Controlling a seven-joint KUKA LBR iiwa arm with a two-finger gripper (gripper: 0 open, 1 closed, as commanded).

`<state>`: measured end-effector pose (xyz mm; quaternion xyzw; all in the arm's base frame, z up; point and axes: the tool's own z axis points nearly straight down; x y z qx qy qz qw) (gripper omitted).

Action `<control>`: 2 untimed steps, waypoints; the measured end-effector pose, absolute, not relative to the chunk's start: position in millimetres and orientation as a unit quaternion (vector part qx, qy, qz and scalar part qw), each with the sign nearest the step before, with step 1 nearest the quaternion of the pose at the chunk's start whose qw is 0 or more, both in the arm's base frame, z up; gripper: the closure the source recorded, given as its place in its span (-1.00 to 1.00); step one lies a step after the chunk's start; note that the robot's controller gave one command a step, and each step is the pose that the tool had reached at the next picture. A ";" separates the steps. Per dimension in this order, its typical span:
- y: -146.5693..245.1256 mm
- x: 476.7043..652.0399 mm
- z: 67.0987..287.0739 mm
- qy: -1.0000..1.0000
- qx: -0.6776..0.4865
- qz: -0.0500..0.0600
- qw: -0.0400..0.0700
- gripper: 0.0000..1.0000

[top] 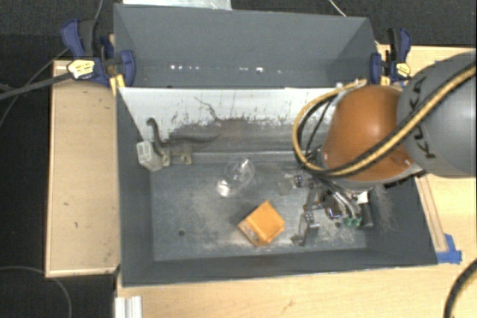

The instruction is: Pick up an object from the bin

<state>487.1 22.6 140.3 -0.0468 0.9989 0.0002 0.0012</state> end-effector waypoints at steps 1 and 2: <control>59.4 485.7 80.8 0.999 -0.054 0.001 -0.001 -1.00; 57.2 495.8 71.1 0.999 -0.048 0.000 0.003 1.00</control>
Offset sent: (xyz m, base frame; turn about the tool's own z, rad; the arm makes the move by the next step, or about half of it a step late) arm 0.0080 0.0345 -0.0695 -0.0001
